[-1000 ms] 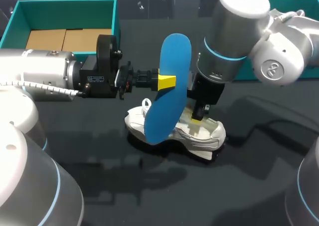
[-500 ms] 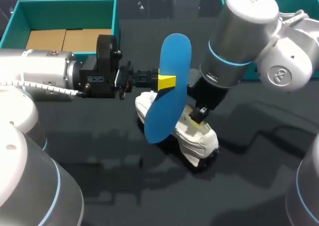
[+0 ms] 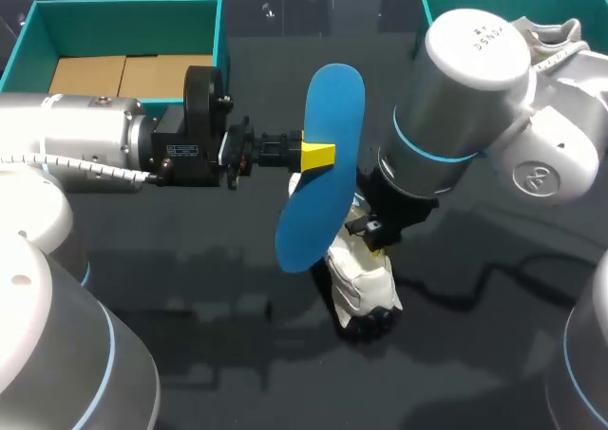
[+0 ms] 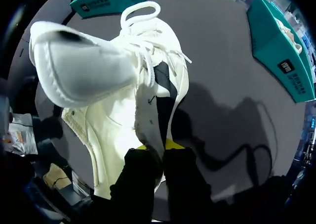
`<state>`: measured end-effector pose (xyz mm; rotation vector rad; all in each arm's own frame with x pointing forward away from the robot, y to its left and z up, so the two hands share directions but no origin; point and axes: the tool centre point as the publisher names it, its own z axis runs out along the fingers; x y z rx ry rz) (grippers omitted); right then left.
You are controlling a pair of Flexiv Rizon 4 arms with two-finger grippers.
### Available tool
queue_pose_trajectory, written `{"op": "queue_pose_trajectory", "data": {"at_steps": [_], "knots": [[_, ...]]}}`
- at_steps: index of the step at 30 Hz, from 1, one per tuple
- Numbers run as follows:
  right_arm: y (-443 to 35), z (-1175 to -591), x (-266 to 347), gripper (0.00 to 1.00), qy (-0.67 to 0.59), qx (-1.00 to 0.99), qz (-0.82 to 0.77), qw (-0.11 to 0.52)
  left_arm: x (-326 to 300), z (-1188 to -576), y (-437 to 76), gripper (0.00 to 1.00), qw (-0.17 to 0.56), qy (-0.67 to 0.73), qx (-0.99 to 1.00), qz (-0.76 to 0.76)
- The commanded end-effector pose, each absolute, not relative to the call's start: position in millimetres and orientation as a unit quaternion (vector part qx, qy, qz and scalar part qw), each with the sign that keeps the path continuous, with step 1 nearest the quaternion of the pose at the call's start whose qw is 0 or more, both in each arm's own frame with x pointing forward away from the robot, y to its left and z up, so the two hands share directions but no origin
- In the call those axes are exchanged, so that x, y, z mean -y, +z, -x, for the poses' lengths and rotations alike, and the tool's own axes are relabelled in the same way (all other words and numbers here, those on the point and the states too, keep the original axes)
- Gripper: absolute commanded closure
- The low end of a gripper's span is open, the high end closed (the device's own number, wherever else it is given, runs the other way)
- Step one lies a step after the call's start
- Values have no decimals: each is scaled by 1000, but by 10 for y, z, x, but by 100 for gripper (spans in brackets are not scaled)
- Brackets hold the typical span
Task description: Take the shoe out of the shoebox, open the shoe tongue, remove and reinsert the insole, then place the shoe into the shoebox
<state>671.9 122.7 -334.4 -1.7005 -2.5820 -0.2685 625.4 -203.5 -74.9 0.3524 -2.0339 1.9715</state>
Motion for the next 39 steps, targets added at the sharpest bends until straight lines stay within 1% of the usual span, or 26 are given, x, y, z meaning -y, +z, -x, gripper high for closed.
{"op": "queue_pose_trajectory", "data": {"at_steps": [1, 14, 27, 39], "knots": [[-3329, -6623, -1179, 100, -101, 820, 563, 8, 2058, -6261, -759, 100, 143, 685, 704, -122], [-3555, -6565, -1128, 100, -115, 797, 593, 21, 2058, -6261, -759, 100, 143, 685, 704, -122], [-3596, -6430, -1123, 100, -116, 756, 644, 7, 2058, -6261, -759, 100, 143, 685, 704, -122], [-3753, -6485, -1109, 100, -105, 753, 649, 32, 2058, -6261, -759, 100, 143, 685, 704, -122]]}}
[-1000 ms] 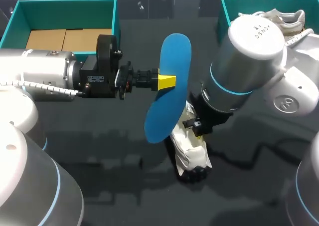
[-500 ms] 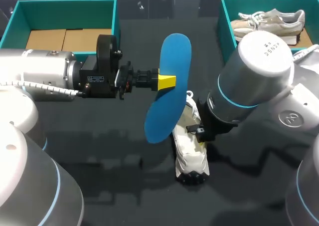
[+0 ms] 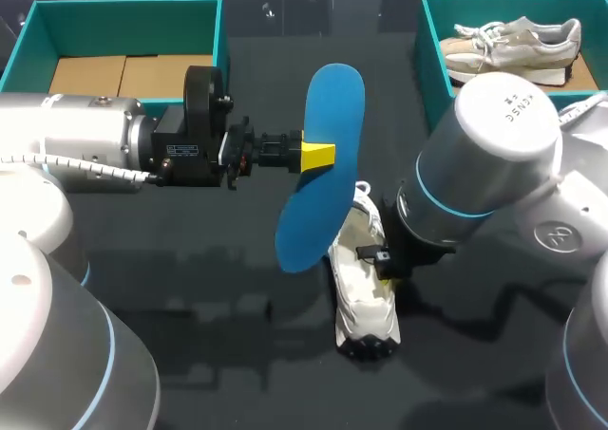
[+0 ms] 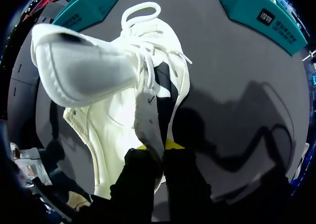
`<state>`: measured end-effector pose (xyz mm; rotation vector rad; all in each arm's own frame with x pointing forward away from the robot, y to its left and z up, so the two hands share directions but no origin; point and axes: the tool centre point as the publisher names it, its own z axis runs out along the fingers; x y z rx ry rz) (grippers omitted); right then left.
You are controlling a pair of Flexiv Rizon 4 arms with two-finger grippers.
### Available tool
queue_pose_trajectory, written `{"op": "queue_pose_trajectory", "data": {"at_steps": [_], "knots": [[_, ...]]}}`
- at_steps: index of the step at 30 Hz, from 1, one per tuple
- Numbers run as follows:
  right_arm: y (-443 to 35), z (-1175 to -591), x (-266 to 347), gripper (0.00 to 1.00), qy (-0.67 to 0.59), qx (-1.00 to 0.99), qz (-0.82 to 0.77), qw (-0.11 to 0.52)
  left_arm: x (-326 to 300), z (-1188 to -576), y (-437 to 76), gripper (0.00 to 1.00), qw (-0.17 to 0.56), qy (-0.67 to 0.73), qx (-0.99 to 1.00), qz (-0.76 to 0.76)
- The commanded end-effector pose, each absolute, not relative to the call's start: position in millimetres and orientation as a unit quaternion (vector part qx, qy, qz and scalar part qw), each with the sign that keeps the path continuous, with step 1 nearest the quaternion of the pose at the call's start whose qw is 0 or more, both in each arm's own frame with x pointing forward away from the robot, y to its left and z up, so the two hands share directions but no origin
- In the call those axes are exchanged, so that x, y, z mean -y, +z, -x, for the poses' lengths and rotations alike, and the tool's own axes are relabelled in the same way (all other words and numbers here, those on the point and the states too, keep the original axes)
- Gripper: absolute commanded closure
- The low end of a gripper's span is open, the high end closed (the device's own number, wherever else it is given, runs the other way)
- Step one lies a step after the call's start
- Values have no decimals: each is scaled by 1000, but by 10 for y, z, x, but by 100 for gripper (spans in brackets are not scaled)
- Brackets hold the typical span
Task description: Take the shoe out of the shoebox, open the shoe tongue, remove and reinsert the insole, then place the shoe into the shoebox
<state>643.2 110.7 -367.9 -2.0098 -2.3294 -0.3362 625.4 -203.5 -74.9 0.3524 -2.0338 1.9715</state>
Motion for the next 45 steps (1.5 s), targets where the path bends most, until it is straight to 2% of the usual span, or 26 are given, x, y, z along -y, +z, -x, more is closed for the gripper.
{"op": "queue_pose_trajectory", "data": {"at_steps": [1, 6, 9, 11, 12, 13, 25, 40, 45], "knots": [[-3760, -6494, -1109, 100, -103, 752, 650, 33, 2058, -6261, -759, 100, 143, 685, 704, -122], [-3796, -6540, -1107, 100, -89, 748, 656, 37, 2058, -6261, -759, 100, 143, 685, 704, -122], [-3809, -6560, -1119, 67, -89, 749, 655, 40, 2058, -6261, -759, 100, 143, 685, 704, -122], [-3801, -6567, -1130, 51, -89, 749, 655, 40, 2058, -6261, -759, 100, 143, 685, 704, -122], [-3789, -6567, -1135, 20, -89, 749, 655, 40, 2058, -6261, -759, 100, 143, 685, 704, -122], [-3774, -6566, -1139, 0, -88, 749, 655, 40, 2058, -6261, -759, 100, 143, 685, 704, -122], [-3298, -6496, -1019, 0, -122, 754, 643, 55, 2058, -6261, -759, 100, 143, 685, 704, -122], [-3231, -6517, -1013, 0, -133, 755, 639, 65, 2058, -6261, -759, 100, 143, 685, 704, -122], [-2838, -6616, -945, 0, -160, 761, 618, 112, 2022, -6274, -689, 100, 80, 682, 725, -53]]}}
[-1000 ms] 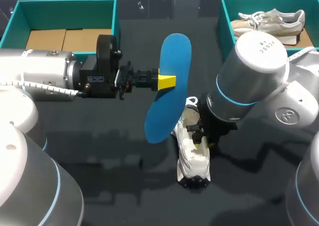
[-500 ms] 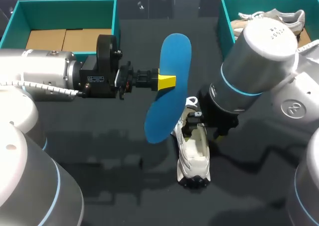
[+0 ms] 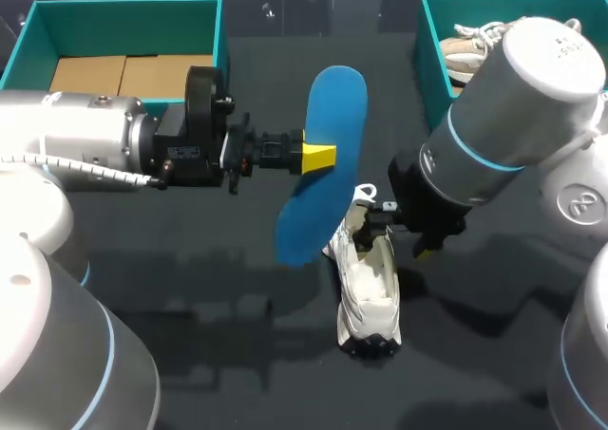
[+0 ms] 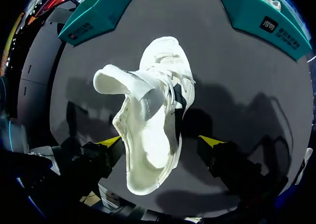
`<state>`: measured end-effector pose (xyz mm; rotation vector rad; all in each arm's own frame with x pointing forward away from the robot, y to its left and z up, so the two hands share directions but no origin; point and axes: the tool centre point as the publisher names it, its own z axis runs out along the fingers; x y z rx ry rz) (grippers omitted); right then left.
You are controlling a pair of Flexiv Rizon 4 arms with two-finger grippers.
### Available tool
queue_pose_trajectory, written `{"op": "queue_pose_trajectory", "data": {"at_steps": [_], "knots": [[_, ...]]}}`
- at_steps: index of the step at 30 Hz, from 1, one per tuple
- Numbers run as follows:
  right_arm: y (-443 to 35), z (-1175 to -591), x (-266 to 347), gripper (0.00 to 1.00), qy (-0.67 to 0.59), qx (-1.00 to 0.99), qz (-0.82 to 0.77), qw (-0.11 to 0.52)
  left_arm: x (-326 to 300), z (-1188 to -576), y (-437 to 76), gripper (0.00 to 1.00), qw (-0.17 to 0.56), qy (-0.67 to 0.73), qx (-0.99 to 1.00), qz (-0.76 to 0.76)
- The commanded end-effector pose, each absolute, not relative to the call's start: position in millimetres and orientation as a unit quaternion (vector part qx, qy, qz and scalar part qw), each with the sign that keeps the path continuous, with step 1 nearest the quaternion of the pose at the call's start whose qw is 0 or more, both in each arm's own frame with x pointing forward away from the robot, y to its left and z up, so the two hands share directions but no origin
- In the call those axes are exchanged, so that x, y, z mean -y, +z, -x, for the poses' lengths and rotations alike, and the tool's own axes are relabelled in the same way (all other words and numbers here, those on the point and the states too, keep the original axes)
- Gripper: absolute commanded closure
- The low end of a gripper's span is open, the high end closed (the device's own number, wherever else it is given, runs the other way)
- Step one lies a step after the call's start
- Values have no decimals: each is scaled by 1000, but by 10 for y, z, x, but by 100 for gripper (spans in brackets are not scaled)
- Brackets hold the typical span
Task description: Take the shoe out of the shoebox, open the shoe tongue, remove and reinsert the insole, then place the shoe into the shoebox
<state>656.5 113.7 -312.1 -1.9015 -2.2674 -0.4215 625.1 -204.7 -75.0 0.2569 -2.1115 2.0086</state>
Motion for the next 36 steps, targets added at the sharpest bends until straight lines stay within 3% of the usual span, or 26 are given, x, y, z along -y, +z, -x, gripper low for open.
{"op": "queue_pose_trajectory", "data": {"at_steps": [1, 7, 17, 36], "knots": [[-2771, -6629, -926, 0, -163, 762, 616, 120, 2003, -6271, -672, 100, 64, 681, 729, -29], [-2529, -6703, -804, 0, -228, 733, 596, 233, 1897, -6243, -544, 100, -7, 682, 723, 106], [-2529, -6703, -804, 0, -228, 733, 596, 233, 1912, -6246, -574, 100, -11, 676, 728, 114], [-1911, -6896, -877, 0, -309, 671, 563, 370, 2104, -6302, -1052, 100, -310, 535, 676, 401]]}}
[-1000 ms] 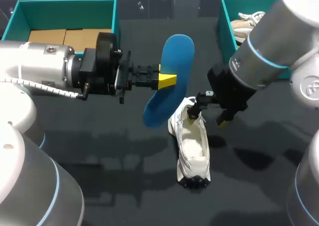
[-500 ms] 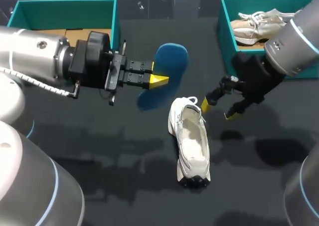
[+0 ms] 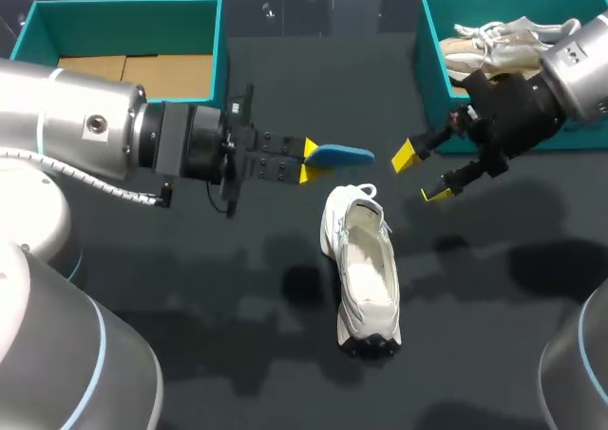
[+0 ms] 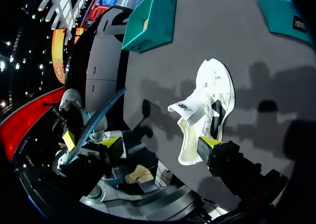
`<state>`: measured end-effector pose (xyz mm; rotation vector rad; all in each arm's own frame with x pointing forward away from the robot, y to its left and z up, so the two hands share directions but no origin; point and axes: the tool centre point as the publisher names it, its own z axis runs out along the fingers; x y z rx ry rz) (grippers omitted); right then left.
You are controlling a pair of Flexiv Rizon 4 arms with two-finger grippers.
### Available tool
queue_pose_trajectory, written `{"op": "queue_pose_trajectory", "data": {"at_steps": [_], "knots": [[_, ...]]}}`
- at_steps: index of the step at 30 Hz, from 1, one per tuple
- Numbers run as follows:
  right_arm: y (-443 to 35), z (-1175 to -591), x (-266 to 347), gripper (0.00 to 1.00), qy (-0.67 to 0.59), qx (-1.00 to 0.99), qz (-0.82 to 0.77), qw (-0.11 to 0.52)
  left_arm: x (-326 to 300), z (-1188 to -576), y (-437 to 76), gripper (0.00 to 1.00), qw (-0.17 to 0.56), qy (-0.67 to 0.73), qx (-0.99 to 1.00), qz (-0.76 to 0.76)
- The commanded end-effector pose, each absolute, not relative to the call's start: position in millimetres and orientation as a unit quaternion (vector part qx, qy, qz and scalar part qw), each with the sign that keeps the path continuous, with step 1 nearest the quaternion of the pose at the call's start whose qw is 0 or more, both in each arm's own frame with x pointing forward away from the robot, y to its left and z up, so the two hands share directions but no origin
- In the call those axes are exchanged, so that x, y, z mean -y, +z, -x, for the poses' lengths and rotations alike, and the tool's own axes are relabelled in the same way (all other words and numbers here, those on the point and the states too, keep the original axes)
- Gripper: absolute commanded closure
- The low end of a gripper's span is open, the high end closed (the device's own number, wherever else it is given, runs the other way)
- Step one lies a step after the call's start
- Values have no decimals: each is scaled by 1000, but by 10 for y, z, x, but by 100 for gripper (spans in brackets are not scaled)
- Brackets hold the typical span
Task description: Take the shoe out of the shoebox, open the shoe tongue, remove and reinsert the insole, then place the shoe into the shoebox
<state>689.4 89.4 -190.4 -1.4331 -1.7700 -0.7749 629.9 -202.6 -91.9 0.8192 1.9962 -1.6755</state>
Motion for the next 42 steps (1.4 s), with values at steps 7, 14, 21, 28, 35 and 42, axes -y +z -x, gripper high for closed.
{"op": "queue_pose_trajectory", "data": {"at_steps": [7, 14, 21, 28, 35, 42], "knots": [[-1850, -6907, -850, 0, -350, 627, 558, 415, 2183, -6374, -1179, 100, 374, -437, -679, -456], [-1850, -6907, -850, 0, -350, 627, 558, 415, 2183, -6374, -1179, 100, 374, -437, -679, -456], [-1824, -6933, -870, 0, -356, 624, 556, 418, 2181, -6417, -1225, 100, 393, -444, -659, -463], [-1614, -6993, -994, 0, -400, 599, 530, 447, 2192, -6548, -1388, 100, 449, -451, -609, -473], [-1524, -7005, -1114, 0, -418, 576, 523, 469, 2254, -6637, -1461, 100, 490, -445, -578, -477], [-1535, -7059, -1276, 0, -431, 565, 526, 467, 2330, -6687, -1547, 100, 504, -453, -557, -480]]}}
